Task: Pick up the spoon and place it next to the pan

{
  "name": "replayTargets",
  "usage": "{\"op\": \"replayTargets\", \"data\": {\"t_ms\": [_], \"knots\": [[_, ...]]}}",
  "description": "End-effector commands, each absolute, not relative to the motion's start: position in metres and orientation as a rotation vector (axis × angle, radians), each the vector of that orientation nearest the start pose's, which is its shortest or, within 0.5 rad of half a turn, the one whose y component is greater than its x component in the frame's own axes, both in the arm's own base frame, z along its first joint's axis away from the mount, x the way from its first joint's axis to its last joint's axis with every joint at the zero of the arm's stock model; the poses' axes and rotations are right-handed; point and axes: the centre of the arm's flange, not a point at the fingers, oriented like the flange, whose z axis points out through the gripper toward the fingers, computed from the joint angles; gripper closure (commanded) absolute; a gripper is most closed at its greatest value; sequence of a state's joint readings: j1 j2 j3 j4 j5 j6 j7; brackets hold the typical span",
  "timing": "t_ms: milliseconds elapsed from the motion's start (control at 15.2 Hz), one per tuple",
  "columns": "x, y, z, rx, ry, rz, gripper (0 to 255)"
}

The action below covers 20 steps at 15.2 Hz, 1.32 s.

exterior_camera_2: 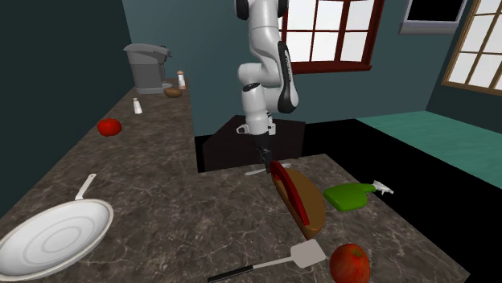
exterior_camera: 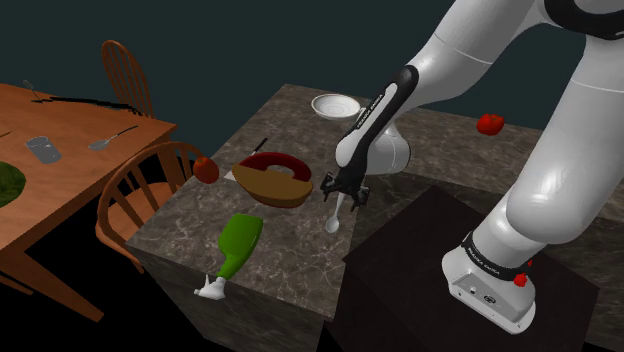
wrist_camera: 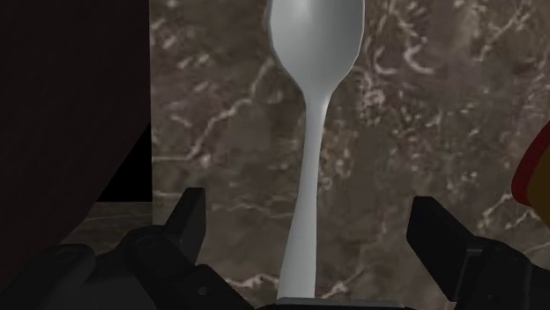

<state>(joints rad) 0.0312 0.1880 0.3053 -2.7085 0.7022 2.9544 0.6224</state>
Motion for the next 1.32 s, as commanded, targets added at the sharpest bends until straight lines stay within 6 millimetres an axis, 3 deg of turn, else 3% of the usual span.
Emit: {"op": "replayTargets", "data": {"t_ms": [0, 66, 660, 1254], "knots": [[0.383, 0.096, 0.171, -2.593, 1.385, 0.081, 0], [0.383, 0.096, 0.171, -2.593, 1.385, 0.081, 255], [0.383, 0.096, 0.171, -2.593, 1.385, 0.081, 255], [0.383, 0.096, 0.219, -2.593, 1.385, 0.081, 255]]}}
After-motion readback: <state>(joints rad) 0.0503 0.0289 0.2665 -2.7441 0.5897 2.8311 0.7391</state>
